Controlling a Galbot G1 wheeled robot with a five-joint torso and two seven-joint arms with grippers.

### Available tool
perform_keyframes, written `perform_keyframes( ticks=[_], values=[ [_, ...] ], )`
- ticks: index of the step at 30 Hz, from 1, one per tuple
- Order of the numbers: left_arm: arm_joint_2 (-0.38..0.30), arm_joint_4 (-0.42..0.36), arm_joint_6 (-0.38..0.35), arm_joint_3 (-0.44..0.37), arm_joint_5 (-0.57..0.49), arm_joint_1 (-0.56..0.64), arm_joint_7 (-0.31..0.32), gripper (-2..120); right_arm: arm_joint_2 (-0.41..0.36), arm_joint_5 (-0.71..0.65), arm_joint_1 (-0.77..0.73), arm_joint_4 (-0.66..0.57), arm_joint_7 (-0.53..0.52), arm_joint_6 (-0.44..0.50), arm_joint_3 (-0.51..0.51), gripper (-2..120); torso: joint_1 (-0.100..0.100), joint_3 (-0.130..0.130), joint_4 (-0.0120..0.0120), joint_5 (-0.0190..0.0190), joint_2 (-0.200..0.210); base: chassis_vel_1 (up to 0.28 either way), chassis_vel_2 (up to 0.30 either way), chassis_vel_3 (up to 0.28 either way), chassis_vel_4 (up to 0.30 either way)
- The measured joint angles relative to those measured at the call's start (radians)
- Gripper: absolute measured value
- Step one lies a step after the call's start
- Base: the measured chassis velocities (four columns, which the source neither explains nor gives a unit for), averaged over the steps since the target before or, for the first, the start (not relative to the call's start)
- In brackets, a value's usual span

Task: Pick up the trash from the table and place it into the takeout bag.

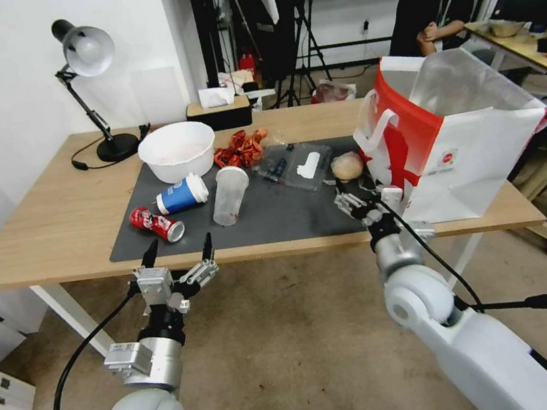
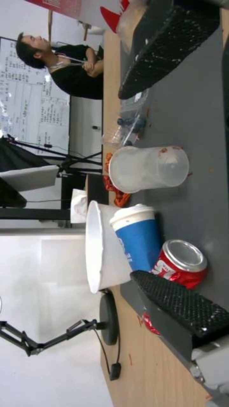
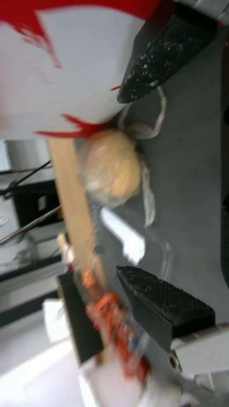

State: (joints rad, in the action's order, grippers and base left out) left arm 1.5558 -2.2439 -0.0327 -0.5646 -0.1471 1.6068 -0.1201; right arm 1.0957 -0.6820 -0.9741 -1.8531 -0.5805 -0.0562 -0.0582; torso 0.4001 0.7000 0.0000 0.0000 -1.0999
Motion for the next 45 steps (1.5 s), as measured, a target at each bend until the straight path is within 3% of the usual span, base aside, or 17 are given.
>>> perform_keyframes(
  ticks=[13,35,41,44,45],
  values=[
    [-0.006,0.024,0.002,-0.002,-0.002,-0.013,0.0,100,0.037,-0.113,0.234,0.218,-0.07,-0.04,0.07,99,0.0,0.0,0.0,0.0001,0.0,0.0,0.0,0.0,0.0],
    [-0.011,0.047,0.002,0.0,-0.005,-0.033,0.001,100,0.095,-0.183,0.387,0.412,-0.134,-0.119,0.135,98,0.0,0.0,0.0,-0.0001,0.0,0.0,0.0,0.0,0.0],
    [-0.011,0.05,0.002,0.001,-0.005,-0.035,0.002,100,0.097,-0.195,0.393,0.424,-0.136,-0.127,0.137,86,0.0,0.0,0.0,0.0,0.0,0.0,0.0,0.0,0.0],
    [-0.012,0.051,0.003,0.002,-0.006,-0.036,0.002,100,0.096,-0.201,0.393,0.426,-0.138,-0.132,0.137,68,0.0,0.0,-0.0001,0.0,0.0,0.0,0.0,0.0,0.0],
    [-0.012,0.051,0.003,0.002,-0.006,-0.036,0.002,100,0.096,-0.201,0.393,0.426,-0.138,-0.132,0.137,68,0.0,0.0,-0.0001,0.0,0.0,0.0,0.0,0.0,0.0]
  ],
)
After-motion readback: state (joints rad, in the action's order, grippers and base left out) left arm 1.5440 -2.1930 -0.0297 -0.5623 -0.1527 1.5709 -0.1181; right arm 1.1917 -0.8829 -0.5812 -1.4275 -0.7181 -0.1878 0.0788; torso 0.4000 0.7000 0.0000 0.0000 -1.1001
